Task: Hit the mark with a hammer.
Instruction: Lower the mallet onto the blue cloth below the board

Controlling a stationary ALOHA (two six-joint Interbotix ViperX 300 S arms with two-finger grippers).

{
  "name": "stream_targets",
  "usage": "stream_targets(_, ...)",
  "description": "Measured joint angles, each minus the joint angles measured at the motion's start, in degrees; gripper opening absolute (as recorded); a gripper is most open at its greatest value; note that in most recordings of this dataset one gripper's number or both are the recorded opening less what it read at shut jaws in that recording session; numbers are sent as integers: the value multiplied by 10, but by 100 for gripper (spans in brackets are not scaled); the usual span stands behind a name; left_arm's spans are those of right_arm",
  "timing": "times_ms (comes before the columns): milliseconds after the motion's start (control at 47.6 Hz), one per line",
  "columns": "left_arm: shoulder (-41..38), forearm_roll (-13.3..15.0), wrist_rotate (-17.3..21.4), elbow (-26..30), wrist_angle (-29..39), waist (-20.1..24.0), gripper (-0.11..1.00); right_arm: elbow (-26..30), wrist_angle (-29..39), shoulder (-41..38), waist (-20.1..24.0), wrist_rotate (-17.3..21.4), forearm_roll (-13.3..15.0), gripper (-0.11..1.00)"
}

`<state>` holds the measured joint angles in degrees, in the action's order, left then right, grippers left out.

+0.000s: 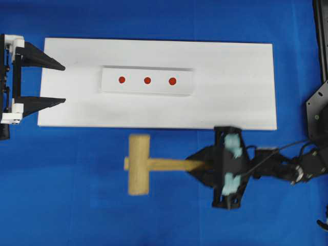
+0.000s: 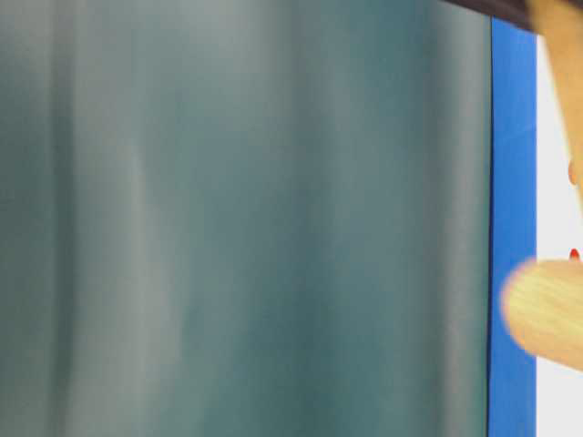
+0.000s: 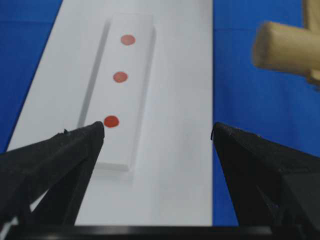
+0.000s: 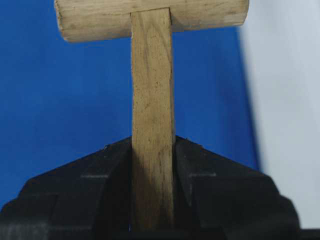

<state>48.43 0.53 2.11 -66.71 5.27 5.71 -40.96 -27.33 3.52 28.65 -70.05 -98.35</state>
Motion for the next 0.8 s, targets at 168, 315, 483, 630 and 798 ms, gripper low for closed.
stream_targets(168,0,0,0,0,-1,0,87,33,0,-34,-6,-1,2,8)
stream_targets(315,1,1,-1,0,-1,0,87,63,16,-60,-19,-2,11,8)
stream_targets(483,1,1,0,0,0,0,87,95,51,-91,-42,-4,20,8)
stream_targets(630,4,1,-1,0,-1,0,87,117,66,-120,-59,-5,24,8)
stream_targets(798,9,1,0,-3,-1,0,87,123,71,-142,-70,-5,25,8)
